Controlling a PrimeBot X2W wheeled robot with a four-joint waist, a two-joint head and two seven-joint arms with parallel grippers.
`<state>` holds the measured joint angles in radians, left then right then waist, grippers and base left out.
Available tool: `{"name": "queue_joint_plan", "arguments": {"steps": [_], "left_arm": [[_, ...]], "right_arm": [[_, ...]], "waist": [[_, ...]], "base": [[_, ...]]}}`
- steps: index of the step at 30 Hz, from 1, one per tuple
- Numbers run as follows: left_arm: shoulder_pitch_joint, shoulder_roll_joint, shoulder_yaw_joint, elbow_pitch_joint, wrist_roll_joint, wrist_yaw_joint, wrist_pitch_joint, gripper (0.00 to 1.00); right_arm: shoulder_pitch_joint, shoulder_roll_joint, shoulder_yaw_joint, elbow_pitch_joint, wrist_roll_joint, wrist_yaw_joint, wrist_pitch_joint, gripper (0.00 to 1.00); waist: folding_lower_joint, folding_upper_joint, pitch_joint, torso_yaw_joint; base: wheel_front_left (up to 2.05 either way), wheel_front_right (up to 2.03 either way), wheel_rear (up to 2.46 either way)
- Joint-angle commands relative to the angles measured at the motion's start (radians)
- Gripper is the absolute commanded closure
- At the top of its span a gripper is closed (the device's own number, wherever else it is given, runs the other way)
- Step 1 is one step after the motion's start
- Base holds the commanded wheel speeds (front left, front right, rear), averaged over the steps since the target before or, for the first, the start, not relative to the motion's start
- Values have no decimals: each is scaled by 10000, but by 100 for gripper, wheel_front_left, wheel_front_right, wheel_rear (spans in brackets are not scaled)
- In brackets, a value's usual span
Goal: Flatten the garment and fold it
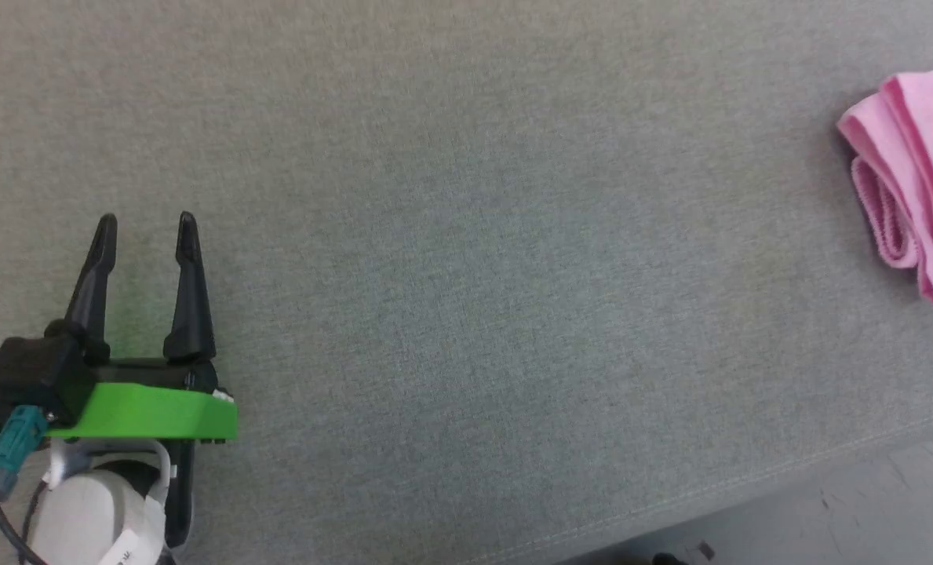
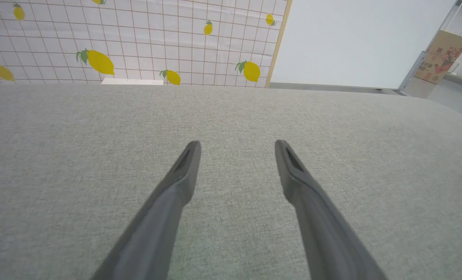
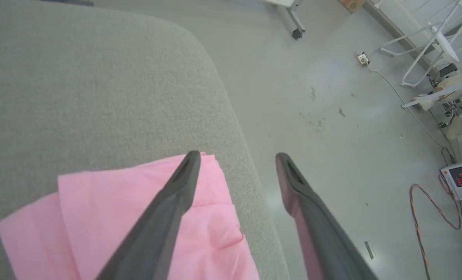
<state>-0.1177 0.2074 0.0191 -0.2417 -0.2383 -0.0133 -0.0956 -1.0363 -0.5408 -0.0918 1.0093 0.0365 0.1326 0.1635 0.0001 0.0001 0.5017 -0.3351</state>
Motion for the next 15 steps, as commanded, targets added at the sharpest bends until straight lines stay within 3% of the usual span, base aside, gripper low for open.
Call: {"name": "queue_joint_plan", "arguments": {"steps": [1, 9, 15], "left_arm": [[155, -85, 26, 85, -108, 100, -158, 0], [333, -394, 234, 624, -450, 291, -722, 0], [449, -621, 476, 939, -656, 477, -1141, 0]], "right_arm": [[-336, 215, 68, -300, 152, -19, -195, 0], [-486, 1452, 1220, -2700, 1469, -19, -1084, 0], [536, 2650, 1091, -4375, 2293, -19, -1949, 0]], "waist": [[-1, -1, -730, 139], [-1, -1, -1975, 543], [-1, -1, -2803, 1024]], "base": [[0, 0, 0], [0, 0, 0], [0, 0, 0]]}}
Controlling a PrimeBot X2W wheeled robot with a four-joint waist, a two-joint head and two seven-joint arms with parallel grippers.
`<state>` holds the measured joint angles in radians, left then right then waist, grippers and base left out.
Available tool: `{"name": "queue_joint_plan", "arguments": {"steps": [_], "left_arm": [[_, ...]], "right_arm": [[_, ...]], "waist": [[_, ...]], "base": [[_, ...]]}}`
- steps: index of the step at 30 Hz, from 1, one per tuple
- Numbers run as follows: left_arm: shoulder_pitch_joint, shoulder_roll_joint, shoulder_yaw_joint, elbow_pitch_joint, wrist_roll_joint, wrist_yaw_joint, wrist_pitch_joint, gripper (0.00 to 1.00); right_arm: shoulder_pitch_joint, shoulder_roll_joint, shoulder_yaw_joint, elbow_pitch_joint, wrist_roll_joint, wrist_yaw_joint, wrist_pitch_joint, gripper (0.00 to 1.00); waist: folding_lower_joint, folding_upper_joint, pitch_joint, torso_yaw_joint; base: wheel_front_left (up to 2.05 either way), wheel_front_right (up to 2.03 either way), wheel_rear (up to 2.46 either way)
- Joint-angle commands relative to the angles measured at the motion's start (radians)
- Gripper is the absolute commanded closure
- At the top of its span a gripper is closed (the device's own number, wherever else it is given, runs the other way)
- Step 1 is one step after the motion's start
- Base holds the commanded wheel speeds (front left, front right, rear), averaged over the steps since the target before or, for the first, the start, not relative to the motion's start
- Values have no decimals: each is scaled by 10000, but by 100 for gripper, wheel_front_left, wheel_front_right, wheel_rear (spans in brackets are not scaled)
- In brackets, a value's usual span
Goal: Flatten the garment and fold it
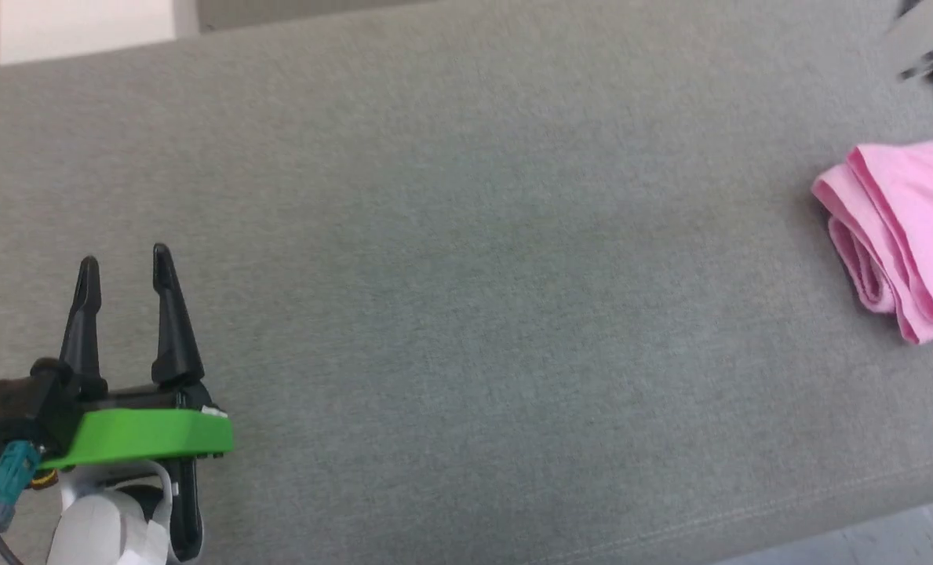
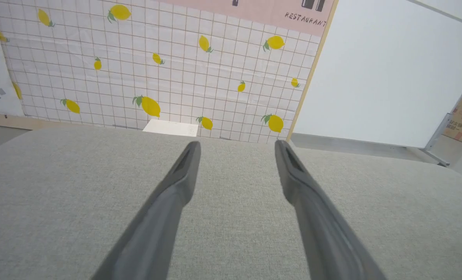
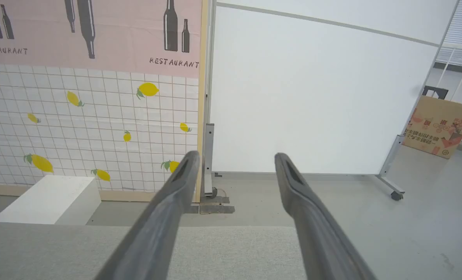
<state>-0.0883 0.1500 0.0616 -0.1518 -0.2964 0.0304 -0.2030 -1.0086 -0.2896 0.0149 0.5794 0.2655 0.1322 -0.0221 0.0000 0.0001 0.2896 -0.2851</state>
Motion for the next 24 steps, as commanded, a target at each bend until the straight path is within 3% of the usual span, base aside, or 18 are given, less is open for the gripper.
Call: {"name": "queue_joint_plan", "arguments": {"steps": [1, 6, 10, 24], "left_arm": [[176, -78, 77, 84, -99, 60, -114, 0], [260, -238, 232, 297, -308, 91, -332, 0], [275, -323, 149, 515, -301, 72, -415, 0], [306, -408, -766, 1995, 525, 354, -358, 0]], "right_arm": [[472, 363, 45, -301, 54, -15, -197, 0], [1772, 1524, 187, -1497, -84, -15, -1195, 0], [2807, 2071, 195, -2095, -337, -15, -1818, 0], [6895, 2391, -509, -3864, -682, -15, -2390, 0]], "waist": [[0, -1, -787, 585], [0, -1, -1300, 863], [0, -1, -1596, 1061], [0, -1, -2277, 1506]], "base": [[0, 0, 0], [0, 0, 0], [0, 0, 0], [0, 0, 0]]}}
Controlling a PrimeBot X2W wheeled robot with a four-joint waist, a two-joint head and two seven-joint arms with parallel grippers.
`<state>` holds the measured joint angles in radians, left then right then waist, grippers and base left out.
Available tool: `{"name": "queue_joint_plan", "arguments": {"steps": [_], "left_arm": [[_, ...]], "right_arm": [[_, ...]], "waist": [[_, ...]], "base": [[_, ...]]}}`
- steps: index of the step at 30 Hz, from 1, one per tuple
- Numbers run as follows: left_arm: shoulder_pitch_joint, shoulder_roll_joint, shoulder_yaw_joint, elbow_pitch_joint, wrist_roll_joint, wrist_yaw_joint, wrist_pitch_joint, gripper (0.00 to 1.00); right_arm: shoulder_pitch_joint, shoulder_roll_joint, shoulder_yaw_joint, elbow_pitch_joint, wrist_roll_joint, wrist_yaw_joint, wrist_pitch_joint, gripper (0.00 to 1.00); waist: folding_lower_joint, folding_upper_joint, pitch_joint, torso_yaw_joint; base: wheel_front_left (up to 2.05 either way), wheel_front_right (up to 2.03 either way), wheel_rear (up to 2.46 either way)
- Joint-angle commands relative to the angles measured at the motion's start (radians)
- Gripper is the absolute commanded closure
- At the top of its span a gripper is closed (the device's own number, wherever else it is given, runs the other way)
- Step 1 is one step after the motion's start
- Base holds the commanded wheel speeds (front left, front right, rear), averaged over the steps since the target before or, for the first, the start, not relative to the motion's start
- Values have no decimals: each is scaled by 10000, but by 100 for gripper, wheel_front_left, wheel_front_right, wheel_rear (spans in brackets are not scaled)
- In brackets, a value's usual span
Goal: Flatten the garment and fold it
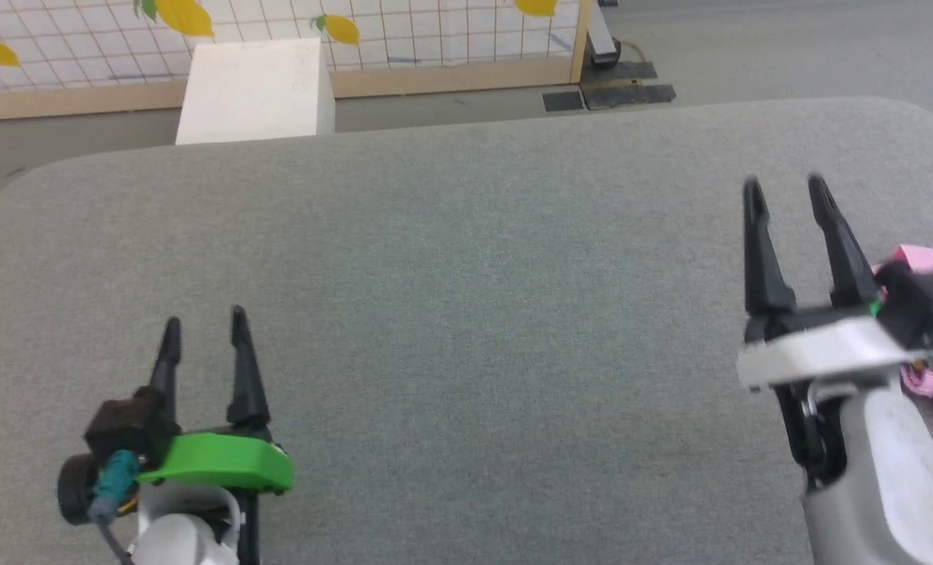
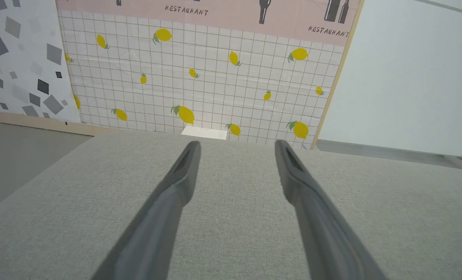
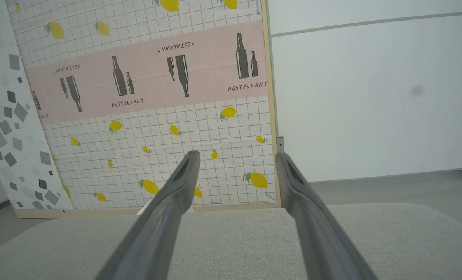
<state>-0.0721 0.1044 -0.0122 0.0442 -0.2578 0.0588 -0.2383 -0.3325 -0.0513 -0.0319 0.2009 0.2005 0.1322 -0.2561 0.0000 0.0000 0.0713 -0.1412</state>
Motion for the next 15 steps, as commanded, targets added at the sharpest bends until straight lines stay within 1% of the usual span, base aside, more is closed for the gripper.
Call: {"name": "queue_joint_plan", "arguments": {"steps": [1, 7, 15], "left_arm": [[163, 35, -112, 147, 202, 81, -14, 0], [345, -64, -465, 682, 366, 66, -107, 0], [627, -228, -573, 1023, 149, 67, -190, 0]], "right_arm": [[385, 8, -120, -191, -80, -15, -52, 0], [1635, 9, -116, -536, -211, -15, -55, 0], [2737, 10, 120, -433, 159, -15, -56, 0]], "waist": [[0, 0, -140, 72], [0, 0, -408, 127], [0, 0, -521, 306]], "base": [[0, 0, 0], [0, 0, 0], [0, 0, 0]]}}
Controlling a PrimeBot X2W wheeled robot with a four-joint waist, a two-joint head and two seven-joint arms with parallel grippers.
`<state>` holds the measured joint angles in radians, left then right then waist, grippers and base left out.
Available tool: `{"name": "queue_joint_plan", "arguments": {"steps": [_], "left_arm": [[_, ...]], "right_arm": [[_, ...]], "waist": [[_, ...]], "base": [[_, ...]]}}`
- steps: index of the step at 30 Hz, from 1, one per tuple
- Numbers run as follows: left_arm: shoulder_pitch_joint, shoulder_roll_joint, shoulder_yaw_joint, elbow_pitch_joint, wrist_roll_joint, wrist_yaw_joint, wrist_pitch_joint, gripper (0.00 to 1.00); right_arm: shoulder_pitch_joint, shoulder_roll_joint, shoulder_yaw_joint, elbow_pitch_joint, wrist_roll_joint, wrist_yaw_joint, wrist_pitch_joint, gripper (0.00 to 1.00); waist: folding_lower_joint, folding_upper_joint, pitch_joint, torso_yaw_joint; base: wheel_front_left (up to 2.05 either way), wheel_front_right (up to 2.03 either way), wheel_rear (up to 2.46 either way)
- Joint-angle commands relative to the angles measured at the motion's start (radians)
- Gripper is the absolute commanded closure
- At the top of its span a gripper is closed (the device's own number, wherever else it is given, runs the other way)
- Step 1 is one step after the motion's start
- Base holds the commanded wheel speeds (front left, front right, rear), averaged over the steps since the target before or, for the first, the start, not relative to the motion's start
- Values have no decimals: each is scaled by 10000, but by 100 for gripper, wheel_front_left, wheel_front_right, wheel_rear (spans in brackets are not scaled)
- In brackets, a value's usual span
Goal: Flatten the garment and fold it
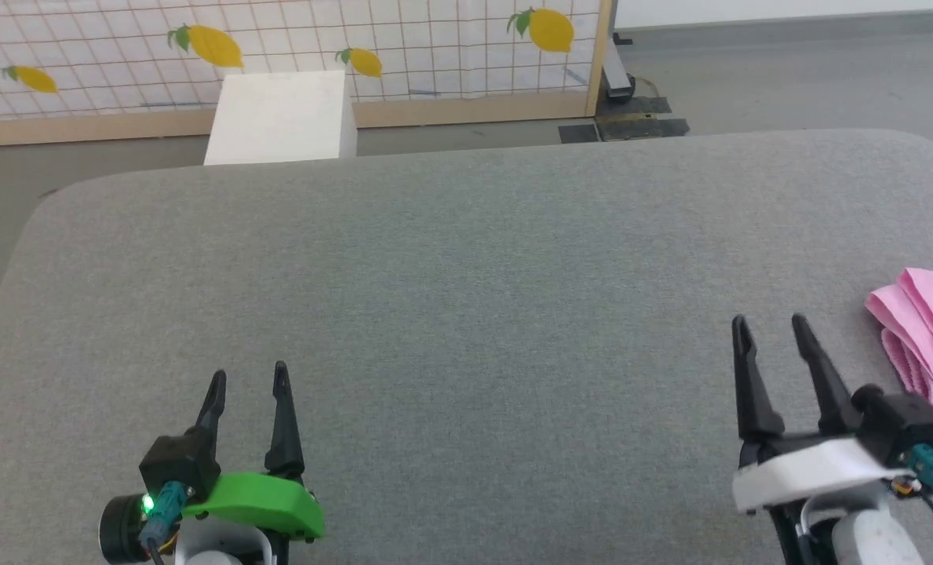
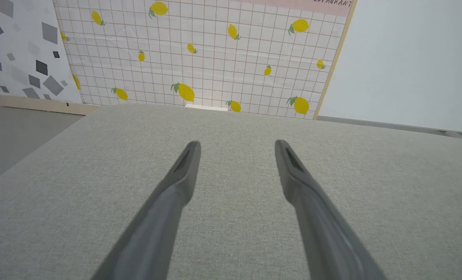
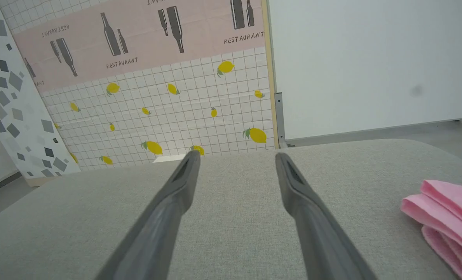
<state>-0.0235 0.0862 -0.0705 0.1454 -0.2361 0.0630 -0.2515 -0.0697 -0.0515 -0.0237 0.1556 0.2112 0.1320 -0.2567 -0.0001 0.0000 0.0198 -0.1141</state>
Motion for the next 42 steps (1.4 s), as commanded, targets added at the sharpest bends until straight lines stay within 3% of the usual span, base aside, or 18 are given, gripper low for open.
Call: {"name": "queue_joint_plan", "arguments": {"steps": [1, 12, 13, 42], "left_arm": [[160, -61, 16, 24, -105, 25, -63, 0], [128, -96, 20, 256, -53, 64, -96, 0], [77, -86, 0, 240, -25, 12, -13, 100], [108, -144, 138, -117, 484, -127, 536, 100]], "right_arm": [[195, 12, 69, 53, 69, -13, -50, 0], [421, 12, 296, 251, 169, -13, -50, 0], [378, 2, 276, 234, 107, 0, -2, 100], [445, 3, 259, -146, -367, -1, 550, 100]], "waist": [[1, 0, -6, 57], [1, 0, 42, 121], [1, 0, 44, 121], [1, 0, -7, 338]], "base": [[0, 0, 0], [0, 0, 0], [0, 0, 0], [0, 0, 0]]}}
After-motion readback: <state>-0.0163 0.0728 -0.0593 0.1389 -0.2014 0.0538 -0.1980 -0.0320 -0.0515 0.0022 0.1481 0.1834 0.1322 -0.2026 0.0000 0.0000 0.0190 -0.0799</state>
